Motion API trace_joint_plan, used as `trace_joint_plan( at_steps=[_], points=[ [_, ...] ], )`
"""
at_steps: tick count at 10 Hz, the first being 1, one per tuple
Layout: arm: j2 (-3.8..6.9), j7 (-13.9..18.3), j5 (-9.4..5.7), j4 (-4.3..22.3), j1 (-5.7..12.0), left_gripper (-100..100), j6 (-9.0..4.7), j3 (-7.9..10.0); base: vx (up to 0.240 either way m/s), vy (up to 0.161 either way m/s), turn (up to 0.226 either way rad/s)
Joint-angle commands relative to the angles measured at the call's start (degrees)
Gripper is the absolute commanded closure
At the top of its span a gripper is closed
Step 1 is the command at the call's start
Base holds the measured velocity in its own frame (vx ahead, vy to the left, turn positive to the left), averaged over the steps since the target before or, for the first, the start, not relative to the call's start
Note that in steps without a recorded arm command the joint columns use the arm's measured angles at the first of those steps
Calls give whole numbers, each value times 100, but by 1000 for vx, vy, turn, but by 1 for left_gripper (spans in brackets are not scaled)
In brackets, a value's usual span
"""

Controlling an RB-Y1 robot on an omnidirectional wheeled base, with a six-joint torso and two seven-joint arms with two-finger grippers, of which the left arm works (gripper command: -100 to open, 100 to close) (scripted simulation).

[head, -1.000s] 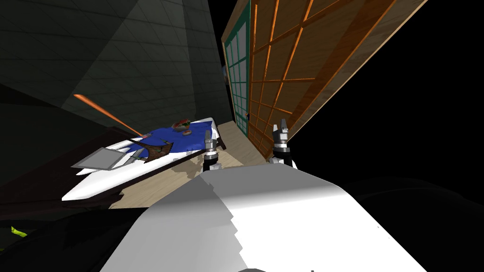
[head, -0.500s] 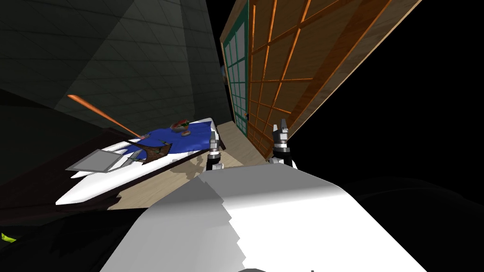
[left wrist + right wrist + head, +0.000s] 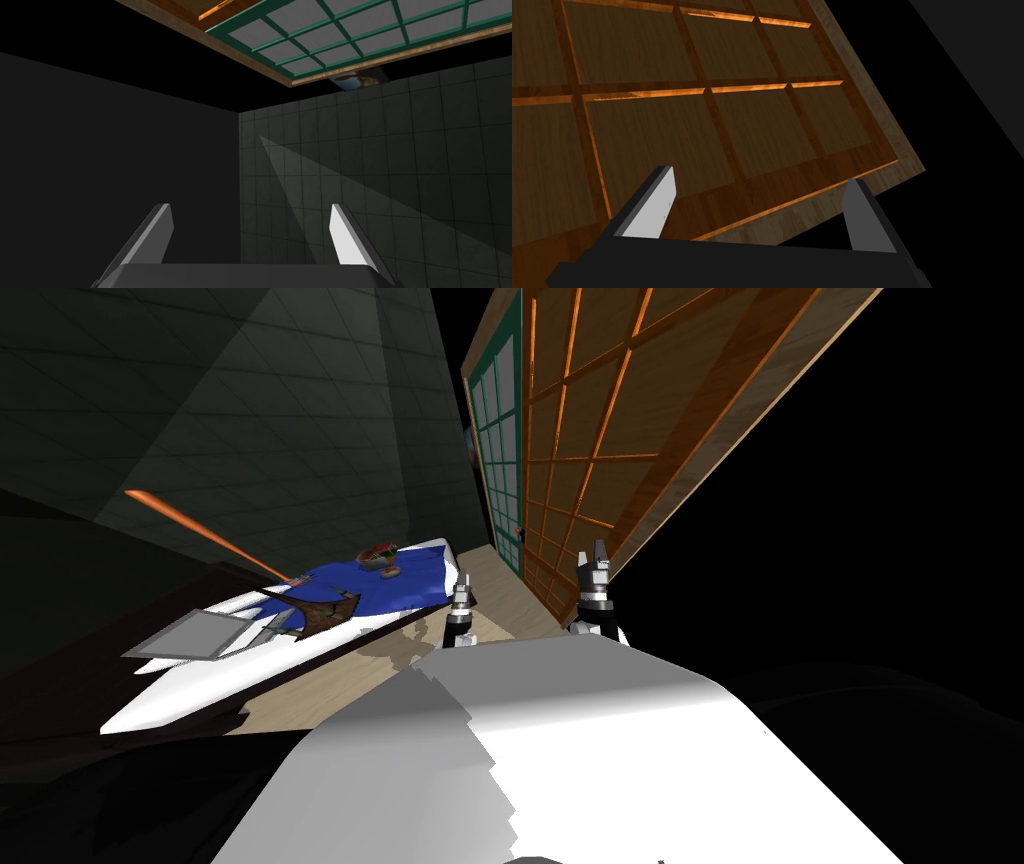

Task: Push the door open

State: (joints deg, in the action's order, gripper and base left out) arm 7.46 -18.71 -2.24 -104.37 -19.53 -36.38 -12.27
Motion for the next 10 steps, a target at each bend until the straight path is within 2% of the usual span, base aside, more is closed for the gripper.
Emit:
trace_joint_plan(
  at_steps=[1,10],
  points=[
    [5,-155,31,169,64,-100,-42,-83,7,6,-29],
    [94,-945,164,1103,458,-100,-208,-488,15,9,-31]
  ],
)
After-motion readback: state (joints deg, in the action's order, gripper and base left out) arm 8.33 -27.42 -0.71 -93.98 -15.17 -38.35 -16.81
